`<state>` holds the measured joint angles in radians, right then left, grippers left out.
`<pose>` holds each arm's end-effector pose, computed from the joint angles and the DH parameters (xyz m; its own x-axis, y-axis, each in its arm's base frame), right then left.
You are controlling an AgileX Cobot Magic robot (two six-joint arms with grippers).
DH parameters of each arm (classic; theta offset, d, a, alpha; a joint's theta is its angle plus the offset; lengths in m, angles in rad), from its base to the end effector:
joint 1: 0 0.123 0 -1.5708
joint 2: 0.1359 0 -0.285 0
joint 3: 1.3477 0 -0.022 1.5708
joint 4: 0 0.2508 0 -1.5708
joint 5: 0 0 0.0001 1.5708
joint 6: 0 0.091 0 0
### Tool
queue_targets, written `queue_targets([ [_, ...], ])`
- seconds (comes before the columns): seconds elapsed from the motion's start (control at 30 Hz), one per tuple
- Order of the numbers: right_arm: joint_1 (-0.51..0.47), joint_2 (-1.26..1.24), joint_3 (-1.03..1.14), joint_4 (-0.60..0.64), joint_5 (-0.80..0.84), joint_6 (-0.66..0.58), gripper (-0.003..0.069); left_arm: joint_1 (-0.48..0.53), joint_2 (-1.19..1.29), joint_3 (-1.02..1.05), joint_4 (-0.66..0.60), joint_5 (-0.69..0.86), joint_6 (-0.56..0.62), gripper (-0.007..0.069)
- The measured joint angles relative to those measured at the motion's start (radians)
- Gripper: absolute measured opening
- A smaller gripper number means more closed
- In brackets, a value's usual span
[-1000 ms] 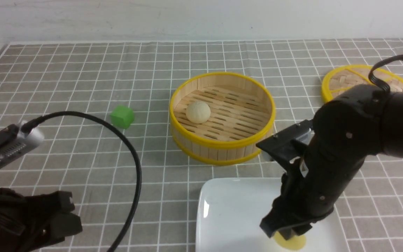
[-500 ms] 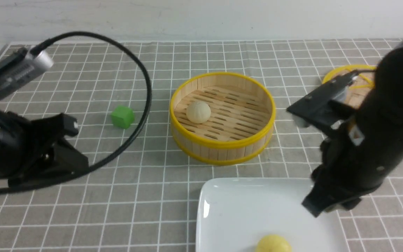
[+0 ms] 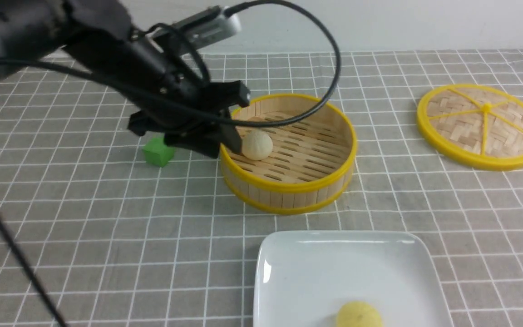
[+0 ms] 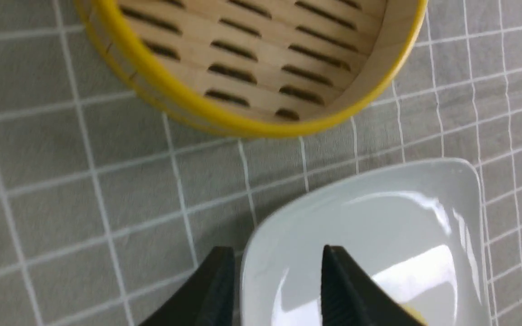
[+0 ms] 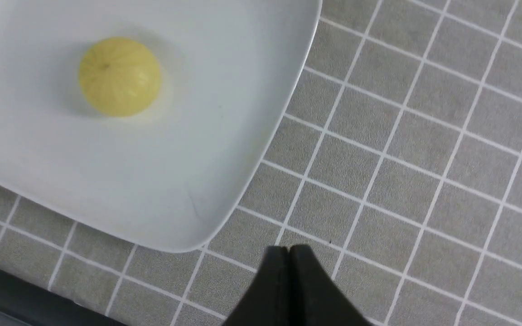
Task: Put the steamed buns into the plate on the grey tablecloth.
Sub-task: 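Reach into the bamboo steamer and grasp a bun with the left gripper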
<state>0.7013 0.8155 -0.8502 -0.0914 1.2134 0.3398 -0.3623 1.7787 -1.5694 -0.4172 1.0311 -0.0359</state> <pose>0.0987 0.0732 0.3269 -0.8312 -0.3069 -0.4636 -0.3787 0.9231 0.0678 0.3491 -0.1662 0.3060 -0.9329 0.0960 -0.3471 0.2445 0.8764 -0.4149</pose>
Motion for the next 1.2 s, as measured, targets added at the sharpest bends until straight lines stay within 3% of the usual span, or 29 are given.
queue_targets([
  [0.2,0.000,-0.089,0.107,0.000,-0.048,0.014,-0.0013,-0.050,0.218,-0.253,0.064,0.001,-0.003,0.0419],
  [0.5,0.000,-0.095,0.125,0.004,-0.128,0.018,-0.0009,-0.054,0.381,-0.397,0.216,-0.020,-0.055,0.0449],
  [0.7,0.000,-0.095,0.125,0.007,-0.150,0.018,-0.0007,-0.054,0.419,-0.403,0.283,-0.070,-0.101,0.0449],
  [1.03,0.000,-0.095,0.125,0.008,-0.191,0.018,0.0000,-0.054,0.471,-0.403,0.232,-0.141,-0.107,0.0443],
  [1.1,0.000,-0.095,0.125,0.009,-0.204,0.018,0.0000,-0.054,0.474,-0.403,0.228,-0.151,-0.108,0.0419],
  [1.2,0.000,-0.095,0.125,0.015,-0.214,0.018,0.0002,-0.054,0.475,-0.403,0.226,-0.149,-0.109,0.0314],
])
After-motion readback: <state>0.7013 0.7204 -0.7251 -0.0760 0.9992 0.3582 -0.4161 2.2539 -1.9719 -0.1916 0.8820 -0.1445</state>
